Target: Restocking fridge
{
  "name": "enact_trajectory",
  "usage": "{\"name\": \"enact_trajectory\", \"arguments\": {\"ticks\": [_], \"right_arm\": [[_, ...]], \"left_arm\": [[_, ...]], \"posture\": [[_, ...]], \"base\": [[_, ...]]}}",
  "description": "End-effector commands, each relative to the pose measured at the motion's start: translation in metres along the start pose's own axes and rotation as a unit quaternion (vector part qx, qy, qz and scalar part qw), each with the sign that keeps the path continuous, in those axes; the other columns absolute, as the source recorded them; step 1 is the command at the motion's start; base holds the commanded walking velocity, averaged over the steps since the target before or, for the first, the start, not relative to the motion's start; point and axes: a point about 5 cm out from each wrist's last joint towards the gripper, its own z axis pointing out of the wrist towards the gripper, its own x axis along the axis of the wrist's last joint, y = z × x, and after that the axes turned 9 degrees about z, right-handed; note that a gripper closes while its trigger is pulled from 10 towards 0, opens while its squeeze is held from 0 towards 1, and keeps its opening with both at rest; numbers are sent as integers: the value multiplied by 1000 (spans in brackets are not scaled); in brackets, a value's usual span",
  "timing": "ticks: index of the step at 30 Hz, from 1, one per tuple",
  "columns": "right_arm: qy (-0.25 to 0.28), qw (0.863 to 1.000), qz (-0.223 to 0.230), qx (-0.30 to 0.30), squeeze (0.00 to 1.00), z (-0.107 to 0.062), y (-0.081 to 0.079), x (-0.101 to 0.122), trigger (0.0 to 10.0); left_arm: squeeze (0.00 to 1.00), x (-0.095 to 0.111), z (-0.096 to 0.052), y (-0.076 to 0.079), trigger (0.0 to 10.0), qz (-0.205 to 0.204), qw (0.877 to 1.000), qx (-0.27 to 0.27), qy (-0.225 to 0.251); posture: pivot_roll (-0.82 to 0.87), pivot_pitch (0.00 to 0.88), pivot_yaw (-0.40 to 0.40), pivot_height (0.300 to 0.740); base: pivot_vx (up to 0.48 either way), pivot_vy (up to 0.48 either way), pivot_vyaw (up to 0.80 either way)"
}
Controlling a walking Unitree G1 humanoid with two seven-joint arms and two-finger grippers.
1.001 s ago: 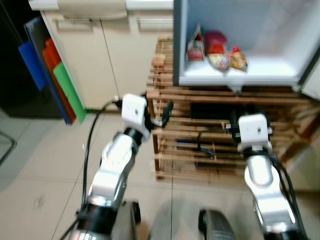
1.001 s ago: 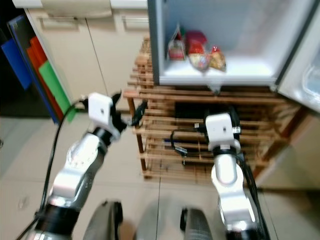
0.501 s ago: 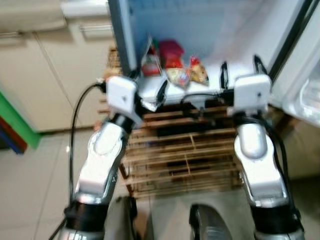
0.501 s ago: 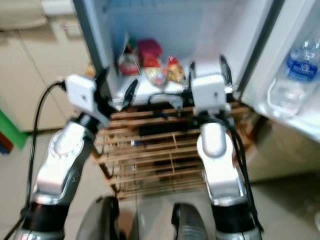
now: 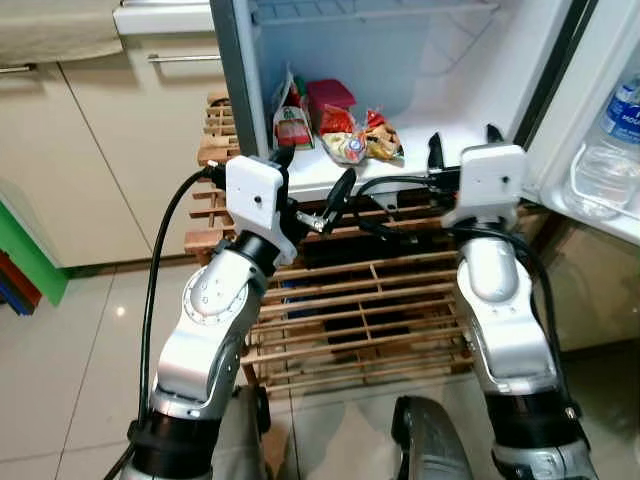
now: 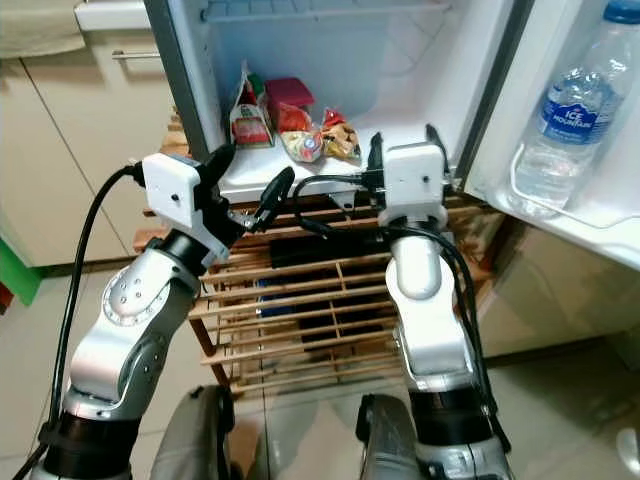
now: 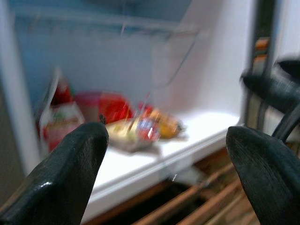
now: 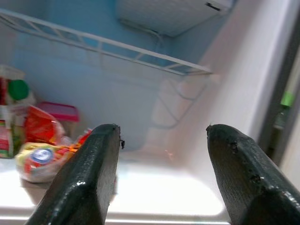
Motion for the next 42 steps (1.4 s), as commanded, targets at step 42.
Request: {"name": "enact_trajectory", "arguments": {"ticks": [42], "right_arm": [[-135, 988, -58, -46, 0, -159, 47, 37, 10000]], "left_arm": [[0, 11, 97, -10, 10000, -54, 998, 36, -14]], "posture": [[-370, 207, 162, 583]], "base": [[0, 0, 0]]}}
